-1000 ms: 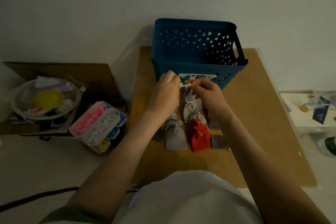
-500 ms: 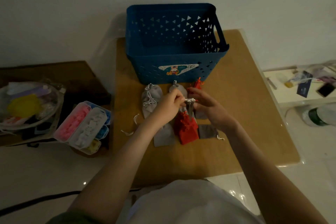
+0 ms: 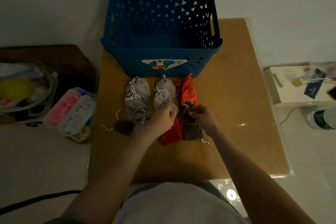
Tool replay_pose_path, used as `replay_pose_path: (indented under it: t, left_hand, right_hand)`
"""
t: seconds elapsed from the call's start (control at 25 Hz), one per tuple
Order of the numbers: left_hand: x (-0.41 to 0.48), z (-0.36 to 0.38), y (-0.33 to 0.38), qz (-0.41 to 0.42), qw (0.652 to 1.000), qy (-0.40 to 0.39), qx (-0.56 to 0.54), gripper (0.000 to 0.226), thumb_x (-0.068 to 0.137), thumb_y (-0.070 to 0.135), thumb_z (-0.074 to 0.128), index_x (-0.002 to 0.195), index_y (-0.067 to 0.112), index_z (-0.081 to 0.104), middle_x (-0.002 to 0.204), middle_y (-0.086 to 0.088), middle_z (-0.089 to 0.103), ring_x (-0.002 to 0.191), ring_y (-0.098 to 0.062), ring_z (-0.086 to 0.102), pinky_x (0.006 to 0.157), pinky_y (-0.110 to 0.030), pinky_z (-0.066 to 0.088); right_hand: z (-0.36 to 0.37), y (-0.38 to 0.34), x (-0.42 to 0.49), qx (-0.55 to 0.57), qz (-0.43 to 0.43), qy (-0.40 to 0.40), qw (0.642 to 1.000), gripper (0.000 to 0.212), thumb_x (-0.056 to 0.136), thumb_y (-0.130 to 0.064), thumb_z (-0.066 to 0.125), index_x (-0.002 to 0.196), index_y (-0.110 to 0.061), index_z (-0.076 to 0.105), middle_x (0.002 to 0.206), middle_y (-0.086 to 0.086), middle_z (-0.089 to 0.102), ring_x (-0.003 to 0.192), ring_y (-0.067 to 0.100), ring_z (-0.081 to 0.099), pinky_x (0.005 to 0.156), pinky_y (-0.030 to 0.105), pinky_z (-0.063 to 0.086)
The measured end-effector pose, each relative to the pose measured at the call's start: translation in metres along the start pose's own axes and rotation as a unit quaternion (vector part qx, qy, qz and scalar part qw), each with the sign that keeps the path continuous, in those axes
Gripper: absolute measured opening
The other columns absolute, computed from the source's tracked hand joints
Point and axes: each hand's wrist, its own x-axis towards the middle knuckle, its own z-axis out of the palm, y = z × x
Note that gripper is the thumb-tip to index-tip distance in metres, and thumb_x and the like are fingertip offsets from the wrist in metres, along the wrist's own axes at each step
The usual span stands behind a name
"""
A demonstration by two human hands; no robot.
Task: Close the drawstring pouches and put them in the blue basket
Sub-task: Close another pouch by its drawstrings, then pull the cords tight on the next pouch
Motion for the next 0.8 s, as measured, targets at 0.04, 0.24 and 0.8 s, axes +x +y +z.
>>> replay_pose_path:
  t: [0.04,0.24,0.8]
  left_hand:
    - [0.003,0.003,0.0,-0.006,1.0,-0.005,0.0,0.025,0.101,0.027,0.04,0.105,0.007,0.055,0.075,-0.004,0.056,0.065,-0.018,0.055,0.052,-0.027,0.035]
    - [0.014,0.012,0.007,-0.016,1.0,-0.017,0.014,0.03,0.1,0.024,0.041,0.098,0.001,0.059,0.101,-0.02,0.062,0.096,-0.034,0.059,0.075,-0.034,0.045]
    - [0.006,0.012,0.023,0.036,0.997,-0.061,-0.008,0.025,0.1,0.03,0.041,0.109,0.014,0.058,0.098,-0.006,0.065,0.086,-0.02,0.062,0.081,-0.038,0.053]
  right_hand:
    - [0.0,0.001,0.002,-0.063,-0.008,0.002,0.998,0.031,0.079,-0.007,0.075,0.105,-0.005,0.059,0.094,0.007,0.059,0.09,0.022,0.055,0.071,0.03,0.045]
    - [-0.008,0.018,-0.007,-0.448,-0.019,-0.021,0.894,0.088,0.067,-0.039,0.082,0.132,-0.006,0.033,0.13,0.013,0.036,0.124,0.034,0.037,0.099,0.044,0.037]
    - [-0.03,0.029,-0.019,-0.508,-0.035,-0.023,0.86,0.035,0.089,-0.025,0.059,0.122,-0.016,0.056,0.127,0.009,0.046,0.123,0.03,0.039,0.098,0.039,0.033]
